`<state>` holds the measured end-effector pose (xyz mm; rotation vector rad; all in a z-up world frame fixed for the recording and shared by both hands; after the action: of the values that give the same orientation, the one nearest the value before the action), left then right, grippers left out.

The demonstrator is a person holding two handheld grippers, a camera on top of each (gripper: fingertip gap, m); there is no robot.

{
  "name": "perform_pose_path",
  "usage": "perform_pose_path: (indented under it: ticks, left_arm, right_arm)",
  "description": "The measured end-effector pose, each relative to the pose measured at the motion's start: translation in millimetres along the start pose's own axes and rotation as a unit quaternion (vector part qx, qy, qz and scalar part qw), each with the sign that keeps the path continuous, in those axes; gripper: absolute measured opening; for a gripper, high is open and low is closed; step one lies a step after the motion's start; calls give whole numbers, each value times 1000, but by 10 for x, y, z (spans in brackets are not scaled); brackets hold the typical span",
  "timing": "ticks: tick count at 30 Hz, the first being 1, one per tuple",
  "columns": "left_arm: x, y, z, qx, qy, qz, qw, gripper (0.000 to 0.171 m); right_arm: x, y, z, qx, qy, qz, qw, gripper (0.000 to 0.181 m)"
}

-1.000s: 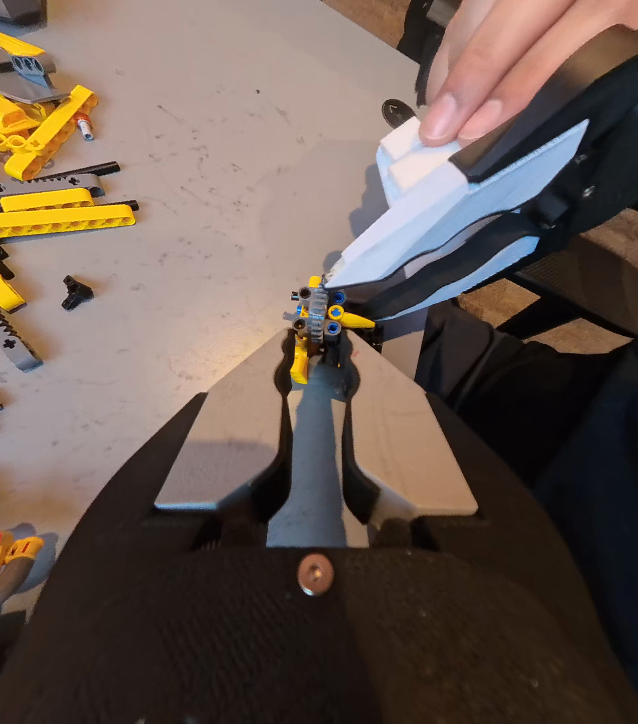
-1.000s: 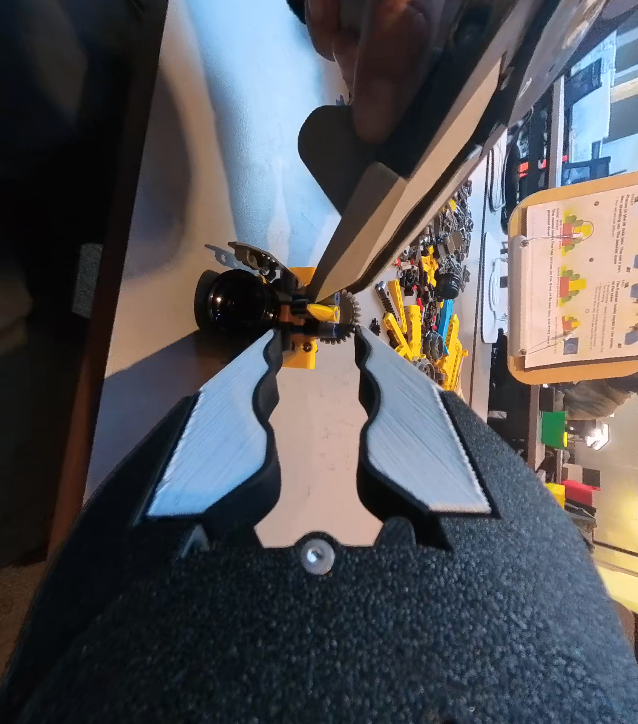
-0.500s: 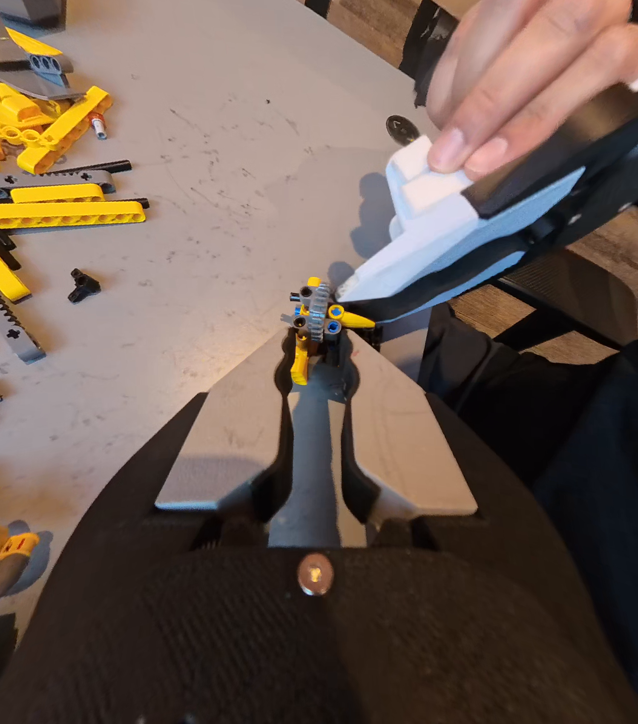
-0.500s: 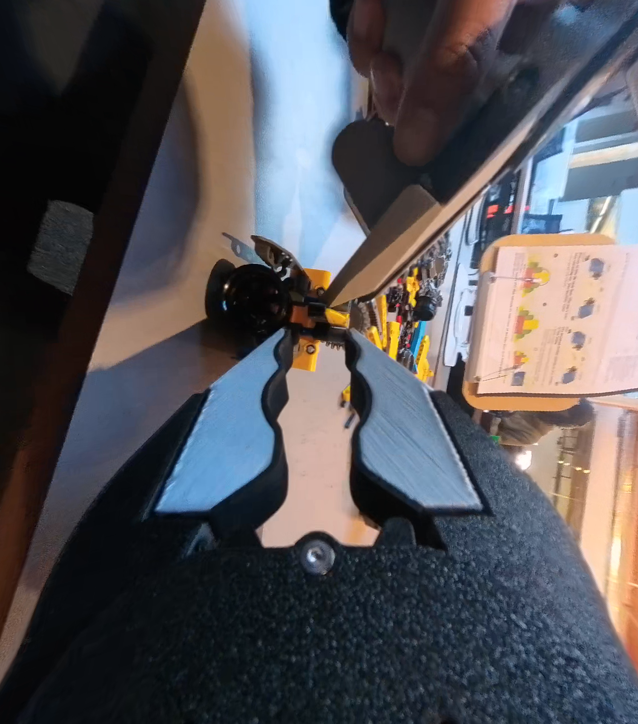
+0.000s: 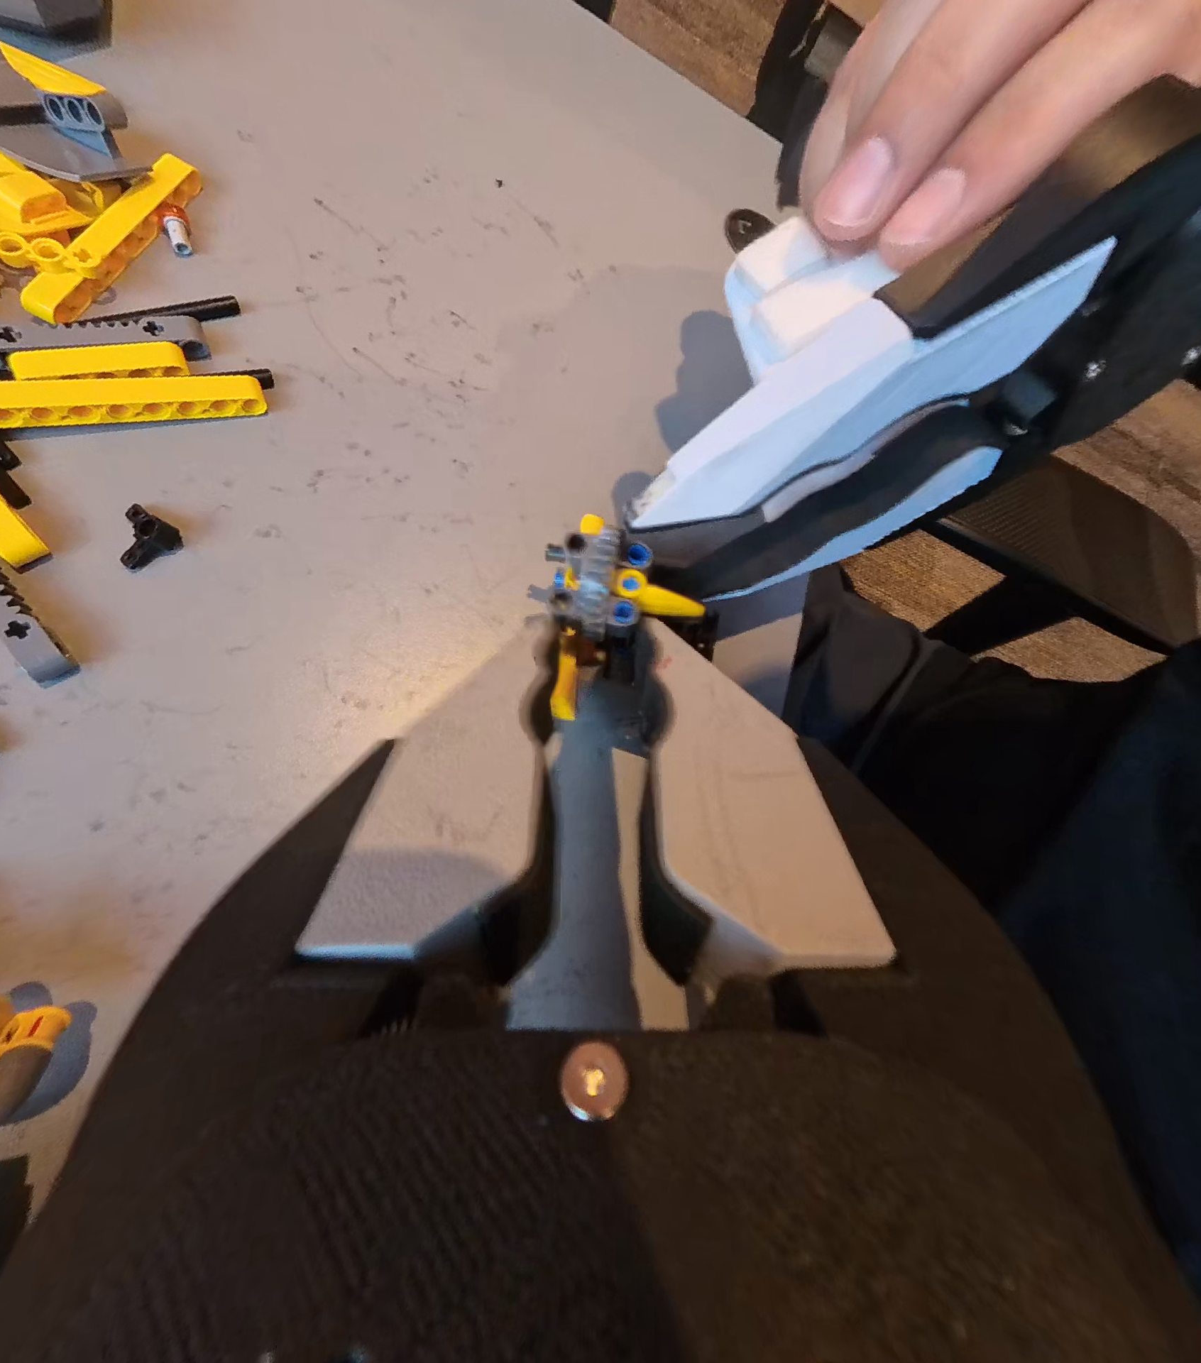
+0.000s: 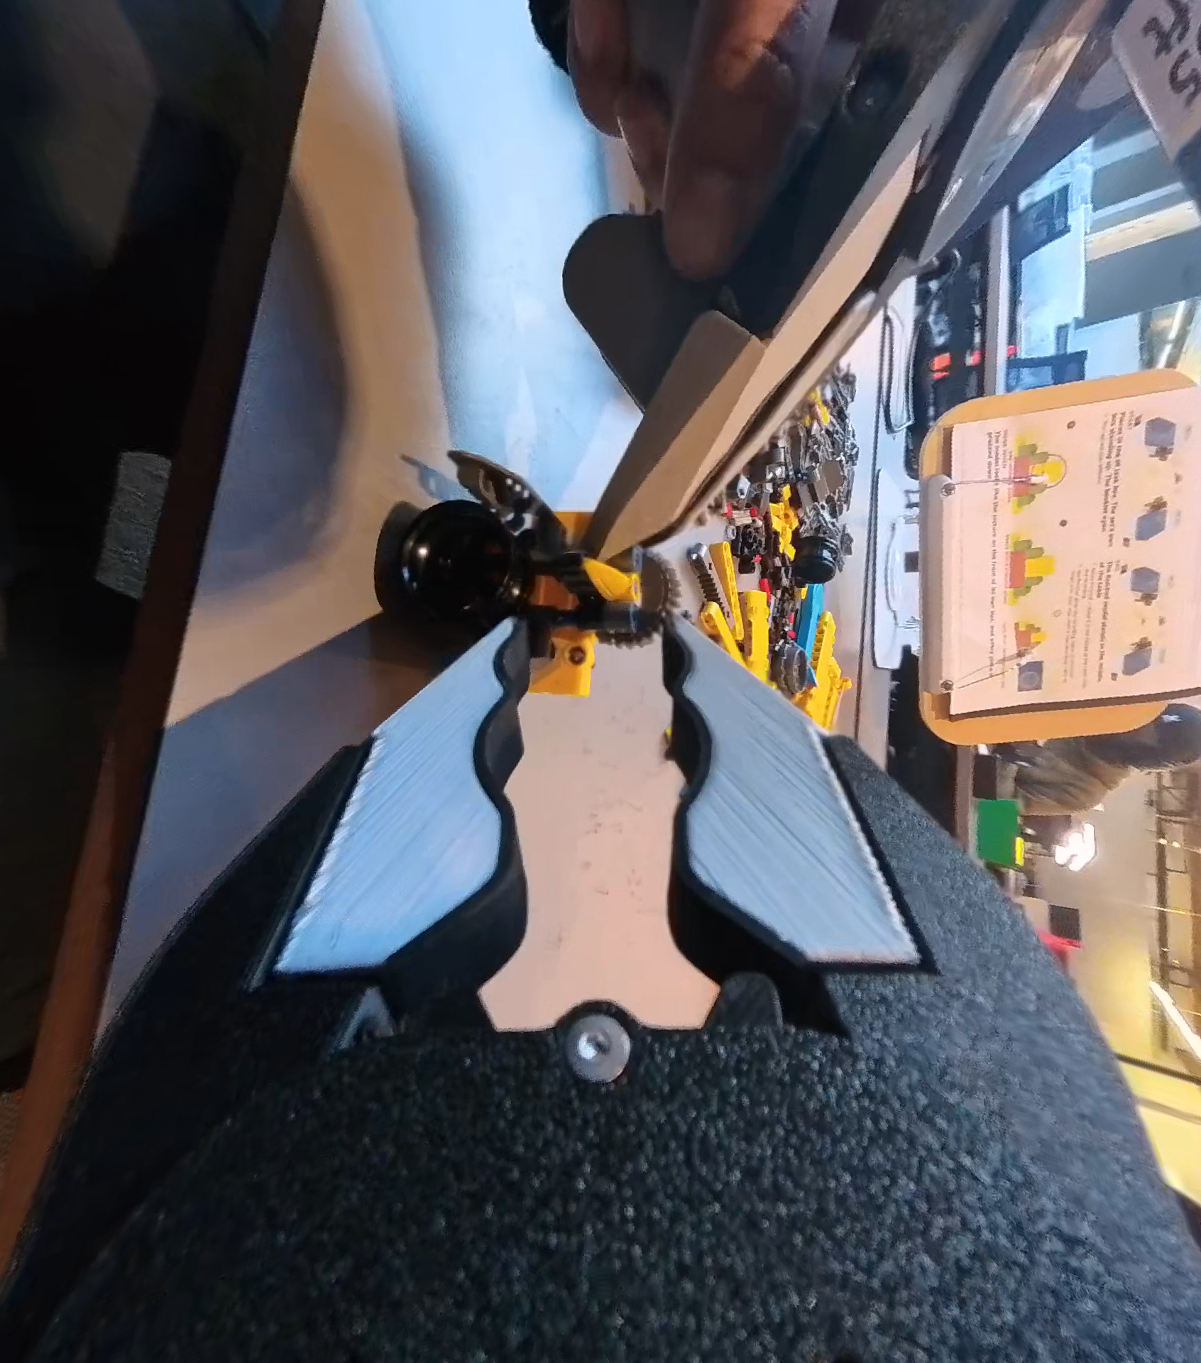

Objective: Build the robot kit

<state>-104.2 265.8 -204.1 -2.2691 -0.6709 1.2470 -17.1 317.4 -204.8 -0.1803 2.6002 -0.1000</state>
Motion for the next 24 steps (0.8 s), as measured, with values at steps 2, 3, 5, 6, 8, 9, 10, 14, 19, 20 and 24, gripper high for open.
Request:
perform_pose_path:
  ticks: [2, 3, 5, 6, 8, 9, 10, 14, 19, 20, 24]
  left_arm:
    - [5, 7, -11, 0, 6, -1, 1000, 12]
    - [4, 5, -10, -2, 7, -1, 1000, 12]
    - [2, 1, -14, -2, 3, 3, 1000, 12]
    - [3, -1, -18, 2, -1, 2, 1000, 12]
    - [4, -3, -22, 3, -4, 5, 1000, 12]
    - [4, -6, -21, 1, -4, 8, 1000, 12]
    - [7, -10, -20, -2, -2, 10, 1000, 12]
    - [13, -17, -18, -8, 2, 13, 1000, 12]
    - [8, -19, -10, -9, -5, 17, 1000, 12]
    - [7, -20, -5, -12, -3, 18, 1000, 11]
    - [11, -21, 8, -24, 9, 22, 999, 11]
  right_arm:
    - [9, 9, -4, 2, -3, -5, 1000, 36]
    - [10, 9, -6, -5, -2, -4, 1000, 36]
    - [14, 8, -3, -12, 1, -4, 1000, 35]
    - [15, 13, -1, -8, 1, -6, 1000, 35]
    - [12, 18, 1, -6, 2, -10, 1000, 35]
    - [11, 16, 5, -16, 4, -8, 1000, 34]
    - [12, 6, 15, -33, 8, -4, 999, 31]
    - [27, -13, 43, -63, 13, -1, 998, 25]
    - [51, 1, 21, -63, -3, -3, 998, 26]
    - [55, 4, 18, -64, -4, -4, 998, 26]
    - [59, 9, 12, -85, -7, -6, 996, 26]
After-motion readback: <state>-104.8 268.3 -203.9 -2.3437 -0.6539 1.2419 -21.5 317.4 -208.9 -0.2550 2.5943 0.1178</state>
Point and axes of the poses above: each gripper's, where its closed fingertips meet, x out along the fingers, y out of its underside, z = x × y across the jaws, the point moved 6 cm from there along -x, back along the fingers, and after that the axes turned 14 degrees about -x, right-handed, at the moved point
